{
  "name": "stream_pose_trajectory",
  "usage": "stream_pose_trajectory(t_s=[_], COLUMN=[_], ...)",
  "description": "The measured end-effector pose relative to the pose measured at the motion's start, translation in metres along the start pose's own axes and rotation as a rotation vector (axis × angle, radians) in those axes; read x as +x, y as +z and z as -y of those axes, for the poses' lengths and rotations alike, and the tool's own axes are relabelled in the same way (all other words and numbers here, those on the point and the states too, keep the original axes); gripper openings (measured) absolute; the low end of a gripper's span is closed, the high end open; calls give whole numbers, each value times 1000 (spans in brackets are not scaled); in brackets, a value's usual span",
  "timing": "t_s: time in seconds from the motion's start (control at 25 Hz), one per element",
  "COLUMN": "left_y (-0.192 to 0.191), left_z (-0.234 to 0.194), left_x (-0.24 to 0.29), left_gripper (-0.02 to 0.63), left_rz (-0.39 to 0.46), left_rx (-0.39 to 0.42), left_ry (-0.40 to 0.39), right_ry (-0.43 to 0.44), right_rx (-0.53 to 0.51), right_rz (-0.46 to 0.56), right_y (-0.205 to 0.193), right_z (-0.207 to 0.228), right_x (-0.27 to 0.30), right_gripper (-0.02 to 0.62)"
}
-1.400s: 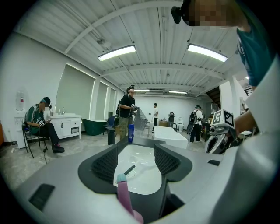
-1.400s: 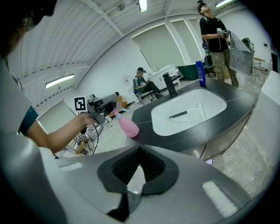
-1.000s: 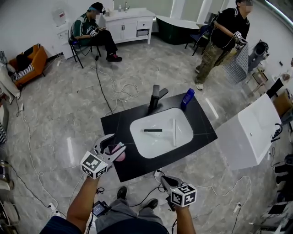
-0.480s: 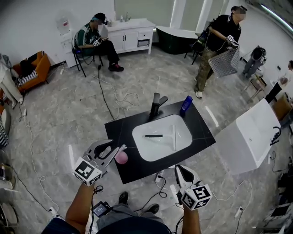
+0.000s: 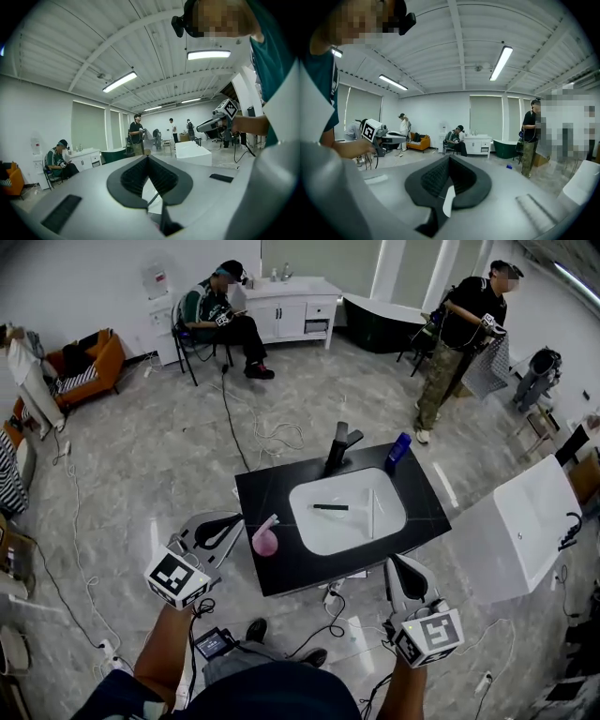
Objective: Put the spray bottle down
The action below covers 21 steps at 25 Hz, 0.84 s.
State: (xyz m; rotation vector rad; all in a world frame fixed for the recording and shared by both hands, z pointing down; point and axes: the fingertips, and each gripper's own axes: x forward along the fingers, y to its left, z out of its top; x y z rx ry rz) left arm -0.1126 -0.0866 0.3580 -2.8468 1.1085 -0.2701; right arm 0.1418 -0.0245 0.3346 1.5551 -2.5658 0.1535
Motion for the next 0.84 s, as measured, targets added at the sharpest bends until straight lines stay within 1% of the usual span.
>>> stream_pose_trajectory(t_s=[0.16, 0.28, 0.4, 0.56, 0.84], left_y=[6, 4, 3, -4, -3], left_z=[-3, -3, -1, 2, 15], left_x=[-17, -29, -43, -59, -76], left_gripper=[5, 5, 5, 6, 5], left_rz=[12, 7, 3, -4, -1], left_rx=[17, 11, 7, -7, -7], left_ry=[26, 48, 60, 79, 89], right_ry=[22, 31, 55, 65, 77], right_rx=[-9, -23, -24, -45, -54], right_rz=[21, -4, -4, -23, -29], right_y=[6, 3, 8, 6, 2], right_z=[-9, -13, -23, -33, -44], right_x=[-6, -8, -9, -14, -29], right_gripper=[8, 8, 8, 8, 8])
